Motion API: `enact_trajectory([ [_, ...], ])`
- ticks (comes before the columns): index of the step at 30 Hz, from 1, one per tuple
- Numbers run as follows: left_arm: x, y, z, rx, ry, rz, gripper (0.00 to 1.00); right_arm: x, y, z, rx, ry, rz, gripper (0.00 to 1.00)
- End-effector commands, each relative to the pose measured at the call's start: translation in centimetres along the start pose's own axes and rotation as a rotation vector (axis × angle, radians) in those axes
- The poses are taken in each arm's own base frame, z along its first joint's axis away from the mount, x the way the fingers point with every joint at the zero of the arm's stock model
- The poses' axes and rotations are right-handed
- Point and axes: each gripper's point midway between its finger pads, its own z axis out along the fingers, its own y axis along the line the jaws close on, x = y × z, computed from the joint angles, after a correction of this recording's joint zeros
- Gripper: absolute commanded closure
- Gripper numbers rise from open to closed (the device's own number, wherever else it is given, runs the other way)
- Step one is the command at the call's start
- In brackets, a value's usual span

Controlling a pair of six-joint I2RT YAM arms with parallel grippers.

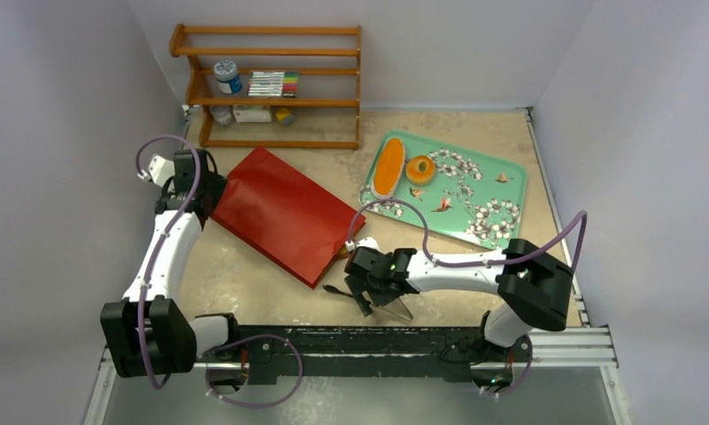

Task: Take the fake bread out of the paper bag
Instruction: Take out the fake bread from the paper bag.

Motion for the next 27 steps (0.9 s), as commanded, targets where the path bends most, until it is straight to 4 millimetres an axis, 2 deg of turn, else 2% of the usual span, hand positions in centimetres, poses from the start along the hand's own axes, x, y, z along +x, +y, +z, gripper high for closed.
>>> enact_trajectory([
  [1, 0.1, -0.3, 0.6, 0.015, -0.007, 0.005, 0.55, -1.0, 0.8, 0.2, -0.029, -0.034, 0.002, 0.14],
  [5, 0.7, 0.2, 1.5, -0.014, 0.009, 0.013, 0.56, -1.4, 1.0, 0.4, -0.037, -0.052, -0.002, 0.22],
  [11, 1.7, 0.9, 2.5, -0.029, 0.023, 0.003, 0.56, -1.8, 0.7, 0.4, -0.018, -0.064, 0.010, 0.30],
  [17, 2.4, 1.4, 3.1, -0.041, 0.039, 0.015, 0.56, -2.0, -0.5, 0.3, 0.019, -0.065, 0.047, 0.35],
  [27, 3.2, 2.1, 3.9, -0.062, 0.057, 0.034, 0.55, -3.2, -1.1, 0.3, 0.042, -0.081, 0.068, 0.36],
])
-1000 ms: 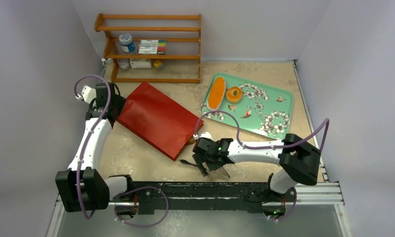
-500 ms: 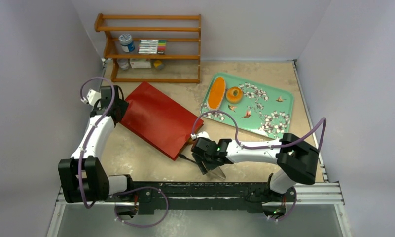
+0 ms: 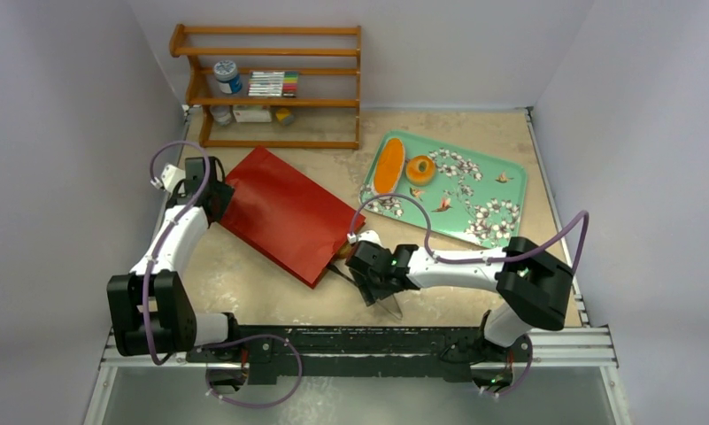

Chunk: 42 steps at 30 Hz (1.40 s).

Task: Take the fake bread out of the paper bag
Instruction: Take out the fake bread from the paper bag.

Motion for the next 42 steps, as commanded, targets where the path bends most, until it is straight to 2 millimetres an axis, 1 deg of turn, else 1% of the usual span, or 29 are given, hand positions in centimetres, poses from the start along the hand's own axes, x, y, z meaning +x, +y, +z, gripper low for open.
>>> enact_trajectory([
  [1, -0.2, -0.6, 0.3, 0.024, -0.014, 0.009, 0.55, -1.5, -0.3, -0.3, 0.029, -0.031, 0.020, 0.37],
  [10, 0.0, -0.3, 0.6, 0.012, -0.010, 0.023, 0.56, -3.1, -0.1, 0.6, 0.042, -0.042, 0.007, 0.38],
  [16, 0.2, 0.0, 0.9, 0.004, -0.005, 0.036, 0.56, -3.1, -0.6, 1.3, 0.061, -0.031, 0.004, 0.40],
  [17, 0.3, 0.1, 1.0, 0.003, -0.002, 0.037, 0.56, -4.1, -0.3, 1.1, 0.051, -0.050, 0.010, 0.41],
  [20, 0.5, 0.2, 1.2, -0.003, 0.002, 0.043, 0.56, -4.8, -0.3, 1.2, 0.057, -0.054, 0.015, 0.42],
  [28, 0.3, 0.3, 1.6, -0.019, -0.007, 0.069, 0.55, -5.0, -0.9, 1.5, 0.072, -0.045, 0.014, 0.42],
  [30, 0.5, 0.4, 1.8, -0.024, 0.000, 0.072, 0.56, -5.4, -0.8, 1.8, 0.074, -0.045, 0.011, 0.43],
  [33, 0.6, 0.4, 2.1, -0.027, 0.004, 0.070, 0.56, -5.6, -0.7, 2.2, 0.073, -0.036, -0.001, 0.46],
  [34, 0.6, 0.4, 2.1, -0.028, 0.004, 0.071, 0.56, -5.7, -0.7, 2.3, 0.071, -0.034, -0.002, 0.51],
  [35, 0.6, 0.5, 2.1, -0.028, 0.003, 0.073, 0.56, -5.7, -0.7, 2.3, 0.070, -0.035, -0.002, 0.57],
  [36, 0.6, 0.5, 2.1, -0.029, 0.002, 0.076, 0.56, -5.8, -0.7, 2.3, 0.067, -0.035, -0.001, 0.61],
  [42, 0.9, 0.6, 2.5, -0.036, 0.009, 0.080, 0.56, -5.6, -0.9, 2.1, 0.064, -0.027, -0.002, 0.64],
])
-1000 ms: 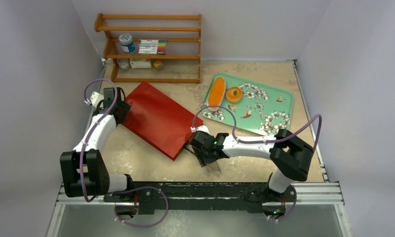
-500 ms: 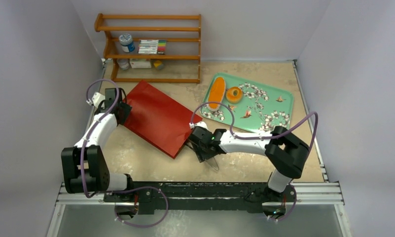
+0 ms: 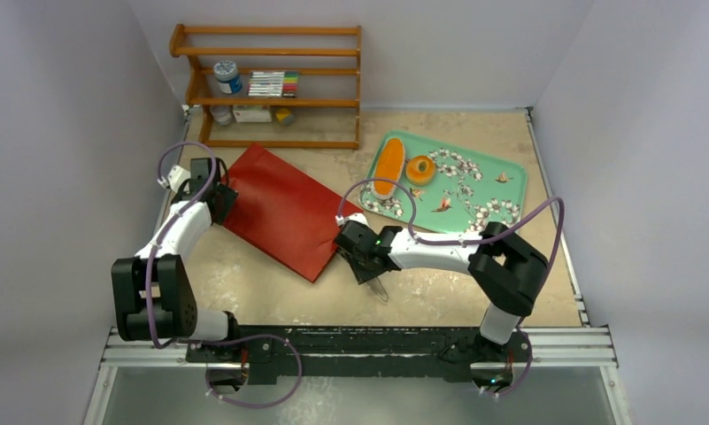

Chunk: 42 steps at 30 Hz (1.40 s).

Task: Take the fake bread out of the paper bag
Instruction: Take out the fake bread from the paper bag.

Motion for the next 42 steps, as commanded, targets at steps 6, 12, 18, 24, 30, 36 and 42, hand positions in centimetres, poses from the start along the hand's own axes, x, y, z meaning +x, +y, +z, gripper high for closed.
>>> enact_trajectory([
  [6, -0.9, -1.4, 0.7, 0.022, -0.025, 0.004, 0.55, 0.1, -1.1, -1.1, 0.021, 0.002, 0.002, 0.70],
  [12, -1.8, -2.9, 1.2, 0.028, -0.039, -0.013, 0.55, 0.0, -1.4, -2.5, 0.011, -0.021, 0.014, 0.73],
  [18, -2.2, -4.3, 1.4, 0.055, -0.037, -0.061, 0.55, 0.6, -1.0, -4.0, -0.003, -0.018, 0.024, 0.73],
  [24, -2.7, -5.3, 0.7, 0.085, -0.036, -0.086, 0.55, 2.1, -0.4, -5.2, -0.015, -0.001, 0.053, 0.76],
  [30, -2.8, -5.7, 0.4, 0.098, -0.034, -0.105, 0.55, 3.9, 0.2, -6.8, -0.028, 0.019, 0.081, 0.76],
  [36, -3.0, -6.5, 0.4, 0.126, -0.031, -0.168, 0.55, 6.8, 0.5, -8.6, -0.030, 0.053, 0.097, 0.76],
  [42, -3.2, -7.8, 0.5, 0.160, -0.022, -0.220, 0.55, 9.4, 0.7, -11.1, -0.048, 0.068, 0.109, 0.77],
])
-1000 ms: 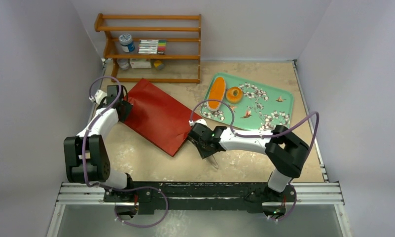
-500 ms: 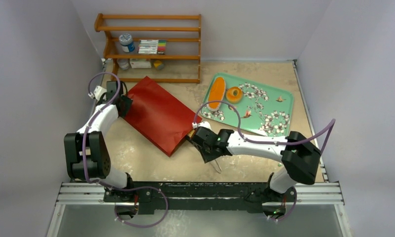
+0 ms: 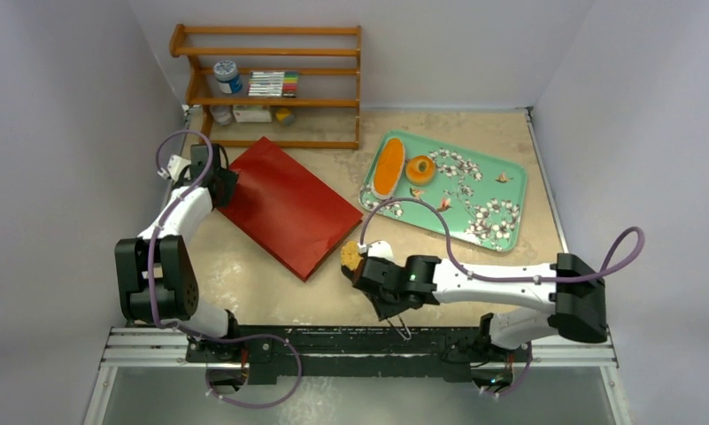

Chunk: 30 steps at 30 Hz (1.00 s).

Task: Take the fake bread out of the paper bag
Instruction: Take out the fake bread from the paper bag, then place the fake bread in the container.

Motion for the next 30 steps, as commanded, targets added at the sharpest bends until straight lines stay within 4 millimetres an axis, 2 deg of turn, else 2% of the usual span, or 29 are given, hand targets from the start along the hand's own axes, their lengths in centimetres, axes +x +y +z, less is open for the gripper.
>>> enact_trajectory([
  [1, -1.5, -3.8, -0.7, 0.100, -0.025, -0.075, 0.55, 2.0, -0.6, -2.4, 0.010, 0.011, 0.057, 0.77],
  [5, -1.6, -3.7, -0.7, 0.094, -0.027, -0.073, 0.55, 2.1, -0.8, -4.4, 0.021, -0.014, 0.084, 0.77],
  [9, -1.5, -3.4, -1.0, 0.092, -0.028, -0.072, 0.55, -0.1, -0.6, -6.9, 0.022, -0.086, 0.125, 0.78],
  [14, -1.5, -3.1, -1.5, 0.096, -0.025, -0.067, 0.55, -1.5, -0.5, -8.1, 0.054, -0.115, 0.163, 0.77],
  [18, -1.7, -2.8, -1.9, 0.091, -0.034, -0.049, 0.55, -5.4, -0.4, -8.4, 0.082, -0.184, 0.177, 0.78],
  [23, -2.2, -2.7, -2.8, 0.094, -0.051, -0.028, 0.55, -12.6, -2.5, -8.8, 0.135, -0.293, 0.212, 0.78],
  [25, -2.4, -2.7, -3.2, 0.098, -0.058, -0.021, 0.55, -15.6, -4.2, -9.0, 0.152, -0.342, 0.235, 0.78],
  [27, -2.6, -2.7, -3.5, 0.102, -0.063, -0.018, 0.55, -18.3, -6.9, -8.8, 0.186, -0.372, 0.274, 0.78],
  [30, -2.8, -2.8, -4.0, 0.110, -0.068, -0.019, 0.55, -20.5, -10.8, -7.8, 0.246, -0.387, 0.321, 0.78],
])
